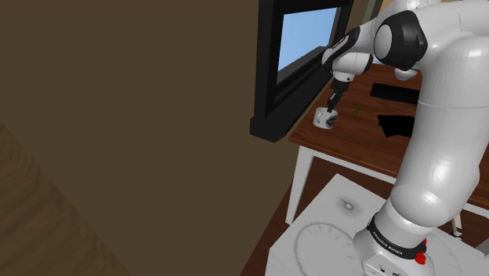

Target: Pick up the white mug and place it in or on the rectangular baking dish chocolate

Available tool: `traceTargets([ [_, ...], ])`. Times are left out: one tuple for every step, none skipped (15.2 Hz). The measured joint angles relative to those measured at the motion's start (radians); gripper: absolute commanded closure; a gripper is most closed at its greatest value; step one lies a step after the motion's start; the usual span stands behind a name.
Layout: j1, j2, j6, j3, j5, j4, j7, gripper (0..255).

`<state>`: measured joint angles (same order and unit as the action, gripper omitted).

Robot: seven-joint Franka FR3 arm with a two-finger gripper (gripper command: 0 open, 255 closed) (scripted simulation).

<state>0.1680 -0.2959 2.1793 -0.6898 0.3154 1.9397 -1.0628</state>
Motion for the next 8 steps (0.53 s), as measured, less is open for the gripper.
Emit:
traceTargets([
  [0.001, 0.001, 0.014, 0.001, 0.001, 0.004, -0.008, 255],
  [-0.003, 0.002, 0.027, -0.001, -0.005, 0.009, -0.003, 255],
  [-0.006, 0.005, 0.047, -0.001, -0.007, 0.018, 0.002, 255],
  [-0.006, 0.005, 0.055, -0.001, -0.012, 0.019, 0.004, 255],
  [-0.007, 0.004, 0.048, -0.002, -0.016, 0.016, 0.009, 255],
  [-0.010, 0.006, 0.044, -0.004, -0.024, 0.017, 0.019, 255],
  [-0.012, 0.011, 0.023, -0.006, -0.033, 0.017, 0.025, 255],
  [-0.015, 0.017, -0.009, -0.008, -0.042, 0.015, 0.031, 255],
])
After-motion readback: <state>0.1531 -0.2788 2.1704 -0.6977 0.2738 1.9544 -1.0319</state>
